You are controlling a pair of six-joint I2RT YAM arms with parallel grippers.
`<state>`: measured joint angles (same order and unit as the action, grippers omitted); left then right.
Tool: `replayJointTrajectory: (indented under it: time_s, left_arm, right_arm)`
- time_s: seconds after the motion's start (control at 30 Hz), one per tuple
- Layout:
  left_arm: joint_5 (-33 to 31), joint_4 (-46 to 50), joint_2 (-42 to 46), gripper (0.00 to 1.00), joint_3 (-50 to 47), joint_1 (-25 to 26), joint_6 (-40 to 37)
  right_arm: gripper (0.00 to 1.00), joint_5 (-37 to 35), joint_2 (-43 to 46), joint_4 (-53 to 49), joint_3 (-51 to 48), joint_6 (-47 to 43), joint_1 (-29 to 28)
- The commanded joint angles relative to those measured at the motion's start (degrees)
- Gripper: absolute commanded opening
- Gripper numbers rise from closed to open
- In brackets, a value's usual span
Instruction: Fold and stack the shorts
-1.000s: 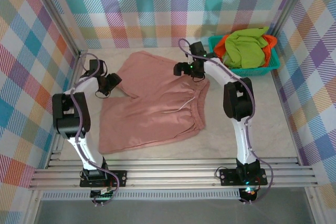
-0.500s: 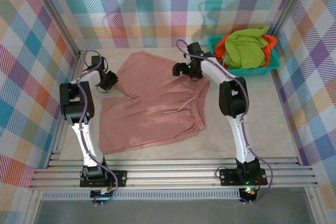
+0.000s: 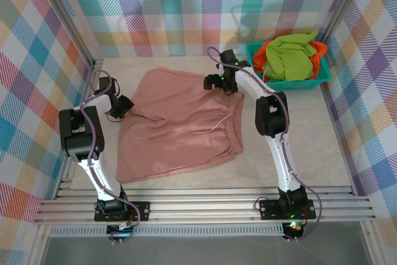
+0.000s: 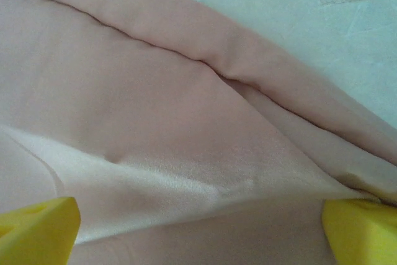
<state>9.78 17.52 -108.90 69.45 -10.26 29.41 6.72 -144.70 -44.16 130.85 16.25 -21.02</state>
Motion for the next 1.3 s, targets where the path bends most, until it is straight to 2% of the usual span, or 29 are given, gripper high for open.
replayJointTrajectory:
  time_s: [0.0, 0.1, 0.17, 0.23, 0.43, 0.67, 0.8, 0.93, 1.07, 1.27]
  left_arm:
    - [3.62, -2.09, 8.65, 0.77, -1.42, -1.52, 0.47]
    - [3.07, 4.3, 17.1, 0.87, -1.79, -1.52, 0.49]
    - [2.25, 8.75, 23.01, 0.9, -3.65, -1.52, 1.18]
    - [-0.07, 13.1, 29.55, 0.99, -7.49, -1.34, 3.83]
    - [-2.53, 22.79, 45.22, 1.0, -20.66, -1.14, 12.34]
    - [-8.07, 33.76, 58.07, 1.0, -27.34, 0.6, 18.97]
    - [-10.43, 38.64, 61.84, 0.99, -29.4, 2.76, 22.73]
    - [-11.31, 41.08, 61.27, 0.96, -31.57, 6.18, 26.24]
    - [-11.85, 42.63, 58.18, 0.91, -33.19, 8.86, 28.29]
    - [-14.75, 43.57, 54.45, 0.82, -34.34, 9.86, 29.13]
  right_arm:
    - [1.0, 2.94, 1.58, -0.87, 1.84, 0.96, 0.36]
    - [1.0, 5.91, 7.32, 3.42, -2.07, 1.48, 0.27]
    - [0.99, 6.83, 11.84, 5.83, -5.64, 1.98, 0.21]
    - [0.99, 7.41, 17.87, 8.85, -10.84, 2.76, 0.13]
    - [0.99, 7.86, 35.28, 17.8, -31.2, 5.1, 0.02]
    - [0.99, 6.37, 54.47, 23.85, -56.44, 7.81, 1.09]
    - [0.99, 5.52, 62.31, 25.13, -67.63, 9.53, 2.25]
    - [1.0, 5.23, 67.63, 25.73, -75.83, 9.87, 2.58]
    - [0.99, 5.3, 70.04, 26.22, -80.38, 10.81, 2.7]
    - [0.99, 5.95, 71.72, 27.32, -84.18, 11.92, 2.73]
